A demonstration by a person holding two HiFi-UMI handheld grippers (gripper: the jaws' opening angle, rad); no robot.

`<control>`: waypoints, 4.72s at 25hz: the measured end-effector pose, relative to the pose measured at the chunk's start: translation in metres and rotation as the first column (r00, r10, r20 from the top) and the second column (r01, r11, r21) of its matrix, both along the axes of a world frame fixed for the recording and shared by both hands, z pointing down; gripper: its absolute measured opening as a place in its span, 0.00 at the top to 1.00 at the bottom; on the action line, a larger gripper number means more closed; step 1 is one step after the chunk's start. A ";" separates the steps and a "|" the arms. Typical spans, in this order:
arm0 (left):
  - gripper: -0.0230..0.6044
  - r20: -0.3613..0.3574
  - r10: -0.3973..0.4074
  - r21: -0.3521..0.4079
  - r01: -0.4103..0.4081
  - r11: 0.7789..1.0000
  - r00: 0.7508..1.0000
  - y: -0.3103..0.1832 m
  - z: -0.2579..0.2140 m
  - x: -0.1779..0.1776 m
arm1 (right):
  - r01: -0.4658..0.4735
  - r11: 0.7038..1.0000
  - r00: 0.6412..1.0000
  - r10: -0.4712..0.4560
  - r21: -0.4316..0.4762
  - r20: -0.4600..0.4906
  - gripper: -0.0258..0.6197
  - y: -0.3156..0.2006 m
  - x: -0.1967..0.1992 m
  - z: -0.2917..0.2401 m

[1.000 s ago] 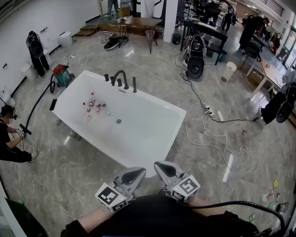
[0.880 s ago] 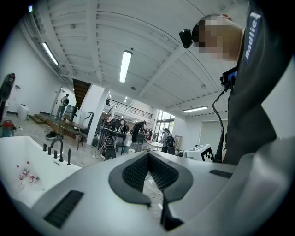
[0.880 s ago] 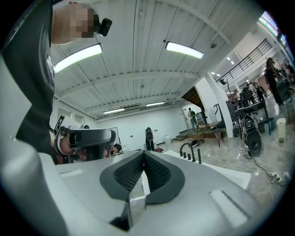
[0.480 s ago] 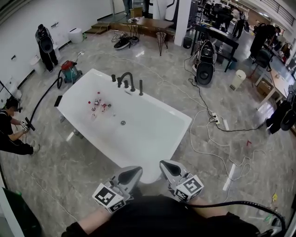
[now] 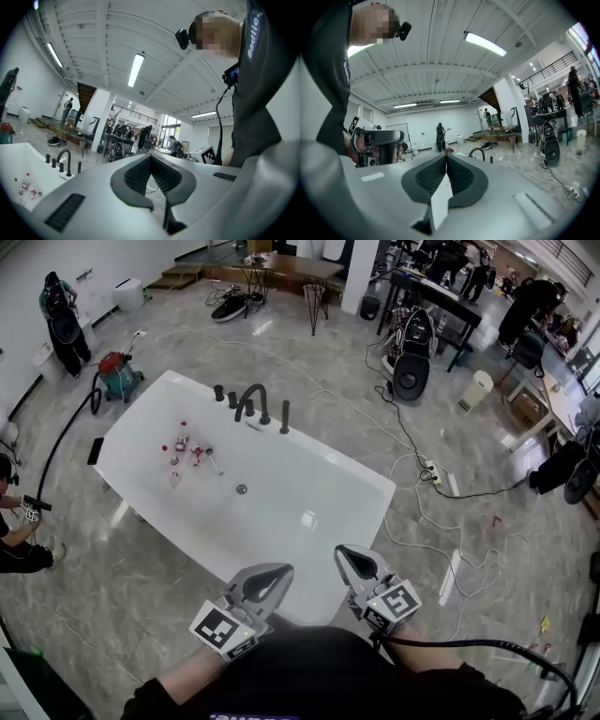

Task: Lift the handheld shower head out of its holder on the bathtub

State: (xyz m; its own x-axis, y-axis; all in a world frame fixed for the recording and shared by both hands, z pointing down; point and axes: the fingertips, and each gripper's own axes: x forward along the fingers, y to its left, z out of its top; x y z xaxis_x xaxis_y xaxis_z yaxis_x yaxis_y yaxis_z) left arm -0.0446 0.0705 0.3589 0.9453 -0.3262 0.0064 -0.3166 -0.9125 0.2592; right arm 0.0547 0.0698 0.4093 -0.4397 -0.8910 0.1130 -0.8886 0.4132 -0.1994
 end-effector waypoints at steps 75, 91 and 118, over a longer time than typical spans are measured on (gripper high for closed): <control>0.96 0.140 -0.261 -0.198 0.285 0.938 0.955 -0.269 0.187 -0.042 | -0.173 0.923 0.970 0.099 -0.343 -0.222 0.63 -0.653 0.108 0.353; 0.96 0.150 -0.236 -0.228 0.266 0.937 0.960 -0.260 0.196 -0.039 | -0.210 0.919 0.952 0.114 -0.334 -0.285 0.77 -0.658 0.119 0.354; 0.96 0.033 -0.240 -0.115 0.242 0.963 0.970 -0.145 0.056 0.027 | -0.063 0.991 0.989 0.046 -0.118 -0.141 0.77 -0.383 0.128 0.089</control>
State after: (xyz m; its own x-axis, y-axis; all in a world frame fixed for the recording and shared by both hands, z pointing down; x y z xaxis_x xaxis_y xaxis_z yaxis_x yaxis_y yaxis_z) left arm -0.0180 -0.0746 0.4153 0.8380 -0.5405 0.0753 -0.5295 -0.7719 0.3518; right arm 0.1823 -0.3130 0.4985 -0.3637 -0.8889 0.2785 -0.9314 0.3436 -0.1200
